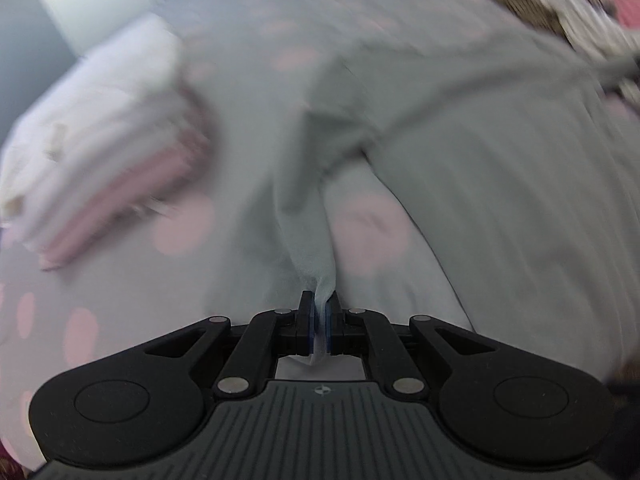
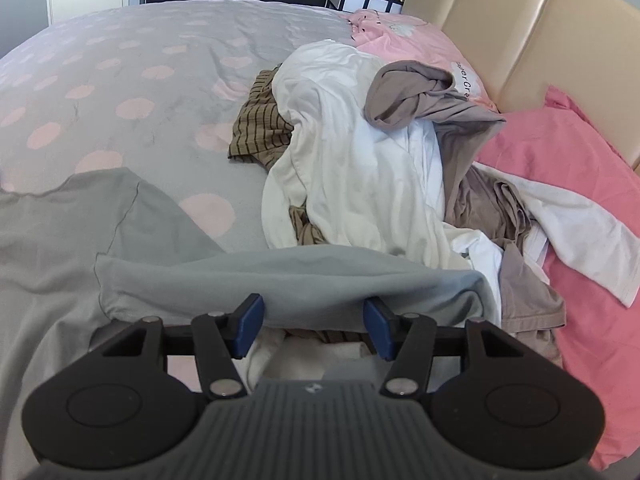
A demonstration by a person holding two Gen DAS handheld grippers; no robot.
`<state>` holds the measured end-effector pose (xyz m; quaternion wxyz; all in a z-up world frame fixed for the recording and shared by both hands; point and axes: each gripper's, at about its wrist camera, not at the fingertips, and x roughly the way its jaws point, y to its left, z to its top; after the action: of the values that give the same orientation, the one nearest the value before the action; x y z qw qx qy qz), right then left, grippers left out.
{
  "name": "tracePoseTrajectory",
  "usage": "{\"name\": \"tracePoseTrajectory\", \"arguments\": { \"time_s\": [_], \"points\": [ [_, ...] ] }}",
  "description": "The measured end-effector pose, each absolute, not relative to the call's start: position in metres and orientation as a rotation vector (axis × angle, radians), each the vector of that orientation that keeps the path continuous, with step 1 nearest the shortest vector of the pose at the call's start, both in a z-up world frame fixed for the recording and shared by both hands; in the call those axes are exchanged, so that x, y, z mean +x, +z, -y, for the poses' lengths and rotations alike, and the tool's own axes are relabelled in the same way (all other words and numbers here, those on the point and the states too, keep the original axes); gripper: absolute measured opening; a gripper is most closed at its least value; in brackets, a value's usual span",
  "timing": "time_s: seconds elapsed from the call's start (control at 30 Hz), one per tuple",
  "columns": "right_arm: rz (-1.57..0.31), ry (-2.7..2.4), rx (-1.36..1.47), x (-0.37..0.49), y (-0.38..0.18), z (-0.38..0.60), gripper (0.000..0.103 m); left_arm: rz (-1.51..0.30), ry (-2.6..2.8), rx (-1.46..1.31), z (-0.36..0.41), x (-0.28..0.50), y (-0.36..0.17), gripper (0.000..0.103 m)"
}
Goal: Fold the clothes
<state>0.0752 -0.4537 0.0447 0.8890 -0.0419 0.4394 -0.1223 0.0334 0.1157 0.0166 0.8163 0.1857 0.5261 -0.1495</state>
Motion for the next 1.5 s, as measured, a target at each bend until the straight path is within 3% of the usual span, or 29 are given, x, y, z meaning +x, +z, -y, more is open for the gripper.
{"name": "tracePoseTrajectory", "arguments": {
  "time_s": [0.2, 0.27, 0.43, 0.57, 0.87, 0.97, 1.03, 1.2, 1.4, 1.5],
  "points": [
    [-0.914, -0.214, -0.123, 0.087, 0.043, 0.437, 0.064, -1.248, -0.443, 0.393, -0.109, 0.025, -0.008, 0.005],
    [-0.916, -0.206, -0.132, 0.090, 0.041, 0.433, 0.066, -1.204, -0.455, 0.328, -0.115, 0.026, 0.003, 0.013],
    [-0.918, -0.210, -0.117, 0.097, 0.038, 0.434, 0.066, -1.013, -0.473, 0.126, -0.130, 0.041, 0.049, 0.044],
    [-0.910, -0.219, -0.073, 0.105, 0.034, 0.436, 0.066, -0.945, -0.334, 0.108, -0.136, 0.078, 0.055, 0.043],
    [-0.864, -0.170, 0.000, 0.133, 0.023, 0.440, 0.067, -1.125, -0.216, 0.107, -0.131, 0.143, -0.012, 0.031],
    [-0.845, -0.119, 0.011, 0.144, 0.017, 0.440, 0.064, -1.133, -0.172, 0.138, -0.128, 0.147, -0.017, 0.016],
    [-0.838, -0.082, 0.032, 0.154, 0.011, 0.439, 0.062, -1.117, -0.153, 0.110, -0.129, 0.150, -0.011, 0.001],
    [-0.820, 0.056, -0.005, 0.177, 0.006, 0.413, 0.061, -0.937, 0.010, 0.223, -0.131, 0.151, 0.023, 0.001],
    [-0.878, 0.130, -0.040, 0.200, -0.016, 0.391, 0.061, -0.948, 0.090, 0.342, -0.133, 0.163, 0.010, 0.003],
    [-0.897, 0.149, -0.041, 0.205, -0.023, 0.389, 0.061, -0.963, 0.061, 0.389, -0.122, 0.165, 0.008, 0.010]
  ]
}}
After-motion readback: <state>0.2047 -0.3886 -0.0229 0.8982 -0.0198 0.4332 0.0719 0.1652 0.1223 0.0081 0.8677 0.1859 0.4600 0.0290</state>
